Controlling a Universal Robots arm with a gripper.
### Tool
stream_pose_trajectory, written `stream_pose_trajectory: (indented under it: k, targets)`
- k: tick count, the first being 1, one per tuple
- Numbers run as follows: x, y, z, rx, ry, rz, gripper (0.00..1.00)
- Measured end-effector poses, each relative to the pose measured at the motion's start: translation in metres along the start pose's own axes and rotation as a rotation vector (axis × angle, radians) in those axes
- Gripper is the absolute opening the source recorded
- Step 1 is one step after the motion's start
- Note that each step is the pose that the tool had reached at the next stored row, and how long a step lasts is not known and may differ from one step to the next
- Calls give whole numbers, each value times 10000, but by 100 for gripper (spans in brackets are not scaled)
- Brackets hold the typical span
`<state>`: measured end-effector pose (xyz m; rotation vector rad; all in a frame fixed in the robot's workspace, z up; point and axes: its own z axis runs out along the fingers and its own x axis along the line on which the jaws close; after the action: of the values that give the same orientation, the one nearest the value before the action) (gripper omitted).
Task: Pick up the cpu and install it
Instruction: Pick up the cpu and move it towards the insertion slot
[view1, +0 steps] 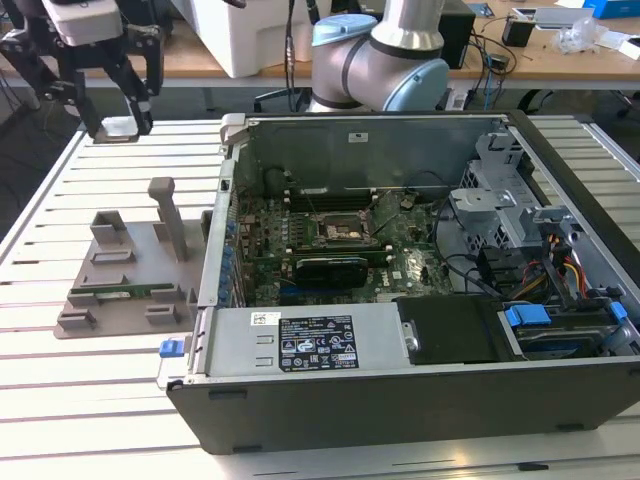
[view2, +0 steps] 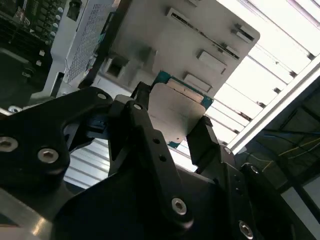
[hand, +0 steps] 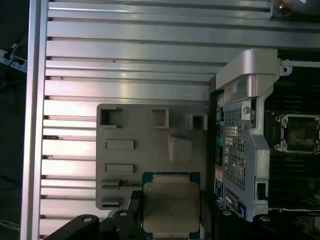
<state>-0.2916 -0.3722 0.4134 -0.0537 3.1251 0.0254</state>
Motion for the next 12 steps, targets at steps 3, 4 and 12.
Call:
stream_pose_trajectory:
  k: [3,4,12]
  targets:
    - [-262,-11,123,-1,11,0,55]
    - [-302,-12,140,1,15,1,55]
    - [-668,-27,333,-1,32,1,55]
